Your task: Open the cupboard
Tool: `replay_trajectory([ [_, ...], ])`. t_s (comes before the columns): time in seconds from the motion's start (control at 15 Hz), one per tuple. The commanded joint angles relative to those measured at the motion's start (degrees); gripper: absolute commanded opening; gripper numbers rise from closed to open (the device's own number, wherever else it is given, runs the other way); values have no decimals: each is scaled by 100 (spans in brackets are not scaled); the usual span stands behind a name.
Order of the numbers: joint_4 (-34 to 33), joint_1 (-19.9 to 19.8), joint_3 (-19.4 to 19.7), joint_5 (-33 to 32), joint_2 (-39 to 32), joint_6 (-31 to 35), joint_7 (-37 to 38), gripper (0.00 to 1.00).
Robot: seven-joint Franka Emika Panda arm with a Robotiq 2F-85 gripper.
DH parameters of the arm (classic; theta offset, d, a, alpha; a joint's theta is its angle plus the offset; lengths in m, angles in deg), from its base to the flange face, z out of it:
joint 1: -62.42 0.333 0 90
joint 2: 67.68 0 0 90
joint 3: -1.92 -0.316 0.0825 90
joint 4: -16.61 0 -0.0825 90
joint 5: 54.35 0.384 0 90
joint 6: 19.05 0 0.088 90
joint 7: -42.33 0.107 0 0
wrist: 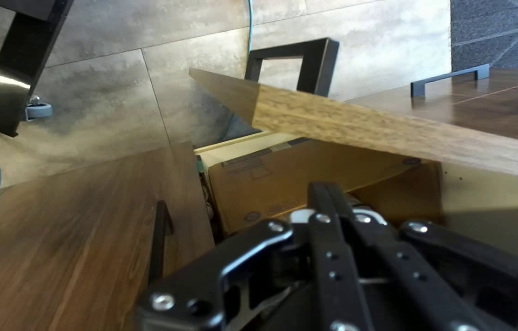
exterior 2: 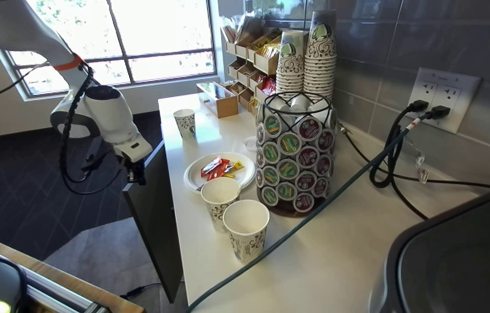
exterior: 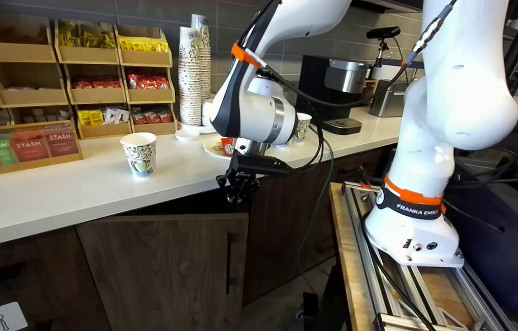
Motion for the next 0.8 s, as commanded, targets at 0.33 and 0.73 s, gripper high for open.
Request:
replay_trajectory([
  [0.33, -165, -48, 72, -590, -471, -1586, 545, 0],
  [0.73, -649, -238, 86, -267, -698, -3437, -369, 0],
])
